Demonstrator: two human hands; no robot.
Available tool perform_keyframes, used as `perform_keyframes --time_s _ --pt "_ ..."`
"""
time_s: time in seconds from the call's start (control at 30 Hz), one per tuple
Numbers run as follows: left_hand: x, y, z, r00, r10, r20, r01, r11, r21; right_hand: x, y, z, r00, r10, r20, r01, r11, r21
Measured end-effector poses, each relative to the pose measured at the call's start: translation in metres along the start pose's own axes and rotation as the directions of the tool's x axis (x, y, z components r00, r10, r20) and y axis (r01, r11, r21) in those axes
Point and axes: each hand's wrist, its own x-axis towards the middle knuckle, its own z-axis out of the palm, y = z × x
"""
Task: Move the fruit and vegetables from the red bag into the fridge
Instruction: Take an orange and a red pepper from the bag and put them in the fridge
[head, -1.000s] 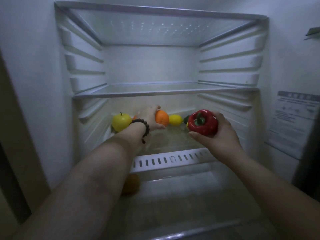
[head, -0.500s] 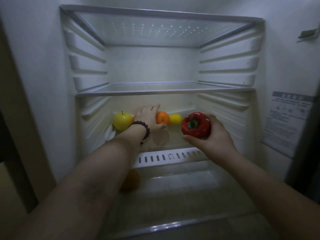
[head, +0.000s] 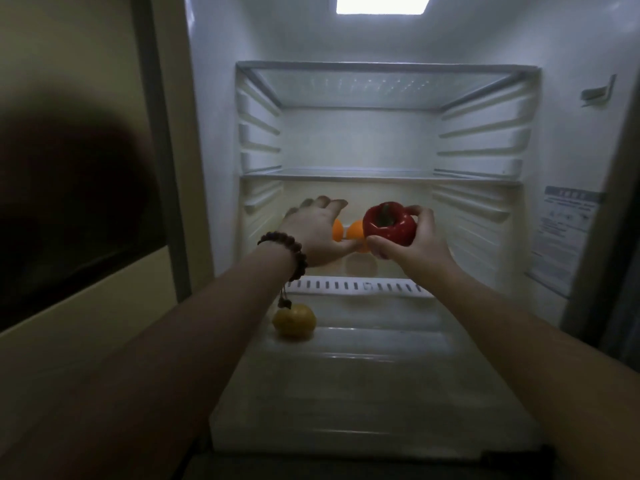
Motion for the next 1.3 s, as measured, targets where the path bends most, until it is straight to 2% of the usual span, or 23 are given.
perform_keyframes --time_s 0.13,0.27,0.4,0.57,0.77,0.97,1.17,1.3 --pt "-0.049 -0.007 -0.022 0.997 -0.028 -0.066 0.025 0.999 -0.039 -0.006 -0.013 0.008 0.999 0.013 0.04 -0.015 0.998 0.056" --pt "-0.105 -0.02 -0.032 0.993 -0.1 -0.065 0.091 0.989 -0.12 -0.014 -0.022 0.018 0.995 0.022 0.092 -0.031 0.995 0.093" --pt "-0.164 -0.021 -0.022 0.996 -0.07 -0.06 0.063 0.991 -0.117 -0.027 -0.025 0.031 0.961 0.048 0.271 -0.089 0.986 0.141" --pt "-0.212 -0.02 0.009 0.999 -0.042 0.014 0.043 0.998 -0.055 -0.044 -0.027 0.048 0.851 0.072 0.521 -0.121 0.991 0.06" --pt "-0.224 -0.022 0.029 0.989 -0.051 -0.136 0.049 0.999 -0.017 -0.05 -0.02 0.069 0.688 0.228 0.689 -0.081 0.968 -0.239" --pt "-0.228 -0.024 0.038 0.969 -0.048 -0.244 0.042 0.999 -0.028 -0.035 -0.011 0.11 0.576 0.308 0.758 0.113 0.887 -0.447" --pt "-0.23 -0.027 0.046 0.932 -0.03 -0.361 0.006 0.998 -0.065 -0.018 0.021 0.165 0.489 0.394 0.779 0.133 0.848 -0.512" --pt "-0.23 -0.03 0.053 0.929 -0.026 -0.37 0.01 0.999 -0.046 -0.016 0.038 0.17 0.436 0.421 0.795 0.066 0.866 -0.495"
